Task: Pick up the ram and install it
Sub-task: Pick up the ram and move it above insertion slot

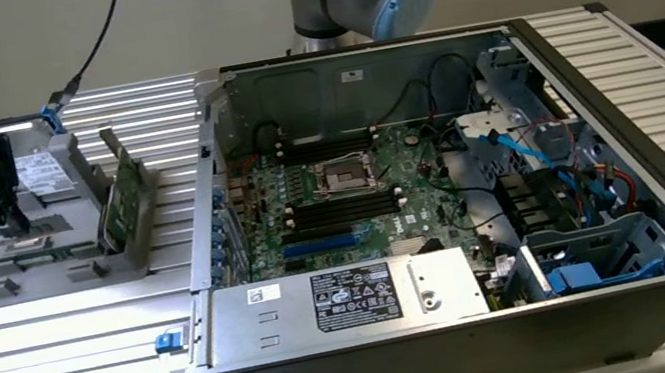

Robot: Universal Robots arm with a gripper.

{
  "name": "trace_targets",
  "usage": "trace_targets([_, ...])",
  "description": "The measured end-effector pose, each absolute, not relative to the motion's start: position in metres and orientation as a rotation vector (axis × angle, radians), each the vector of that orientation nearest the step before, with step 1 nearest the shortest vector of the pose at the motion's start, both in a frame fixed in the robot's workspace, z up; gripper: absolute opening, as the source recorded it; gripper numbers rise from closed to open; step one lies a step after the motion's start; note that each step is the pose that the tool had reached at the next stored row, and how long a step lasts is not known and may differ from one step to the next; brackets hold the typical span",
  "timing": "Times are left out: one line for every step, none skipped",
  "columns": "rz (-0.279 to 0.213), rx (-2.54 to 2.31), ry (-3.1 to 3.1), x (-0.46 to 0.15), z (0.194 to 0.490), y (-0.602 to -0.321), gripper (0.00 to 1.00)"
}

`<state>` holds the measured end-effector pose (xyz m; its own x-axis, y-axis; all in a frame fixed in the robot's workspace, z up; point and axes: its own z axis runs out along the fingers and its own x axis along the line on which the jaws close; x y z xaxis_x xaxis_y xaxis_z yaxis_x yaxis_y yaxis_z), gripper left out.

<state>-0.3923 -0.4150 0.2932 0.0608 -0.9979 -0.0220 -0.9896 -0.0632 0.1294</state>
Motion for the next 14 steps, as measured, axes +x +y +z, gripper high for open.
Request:
trace_targets([-0.162, 2.229, -2.094, -0.388, 0.297, -0.415, 0.13])
trace_targets([-0.163, 2.230, -2.095, -0.383, 0.302, -0.415, 0.13])
trace_targets([-0.164, 2.230, -2.095, -0.379, 0.306, -0.416, 0.13])
trace_targets([-0.165, 2.231, -2.095, -0.375, 0.310, -0.416, 0.13])
trace_targets([-0.166, 2.231, -2.096, -0.370, 0.314, -0.416, 0.13])
trace_targets([-0.168, 2.232, -2.096, -0.366, 0.318, -0.416, 0.13])
trace_targets([-0.169, 2.233, -2.097, -0.362, 0.322, -0.417, 0.13])
trace_targets([-0.171, 2.233, -2.097, -0.357, 0.327, -0.417, 0.13])
trace_targets([-0.172, 2.233, -2.097, -0.353, 0.331, -0.418, 0.13])
trace_targets([-0.173, 2.234, -2.098, -0.349, 0.335, -0.418, 0.13])
trace_targets([-0.175, 2.234, -2.098, -0.345, 0.339, -0.418, 0.13])
trace_targets([-0.176, 2.235, -2.098, -0.340, 0.343, -0.419, 0.13])
trace_targets([-0.178, 2.235, -2.098, -0.337, 0.347, -0.419, 0.13])
trace_targets([-0.179, 2.236, -2.099, -0.333, 0.351, -0.420, 0.13])
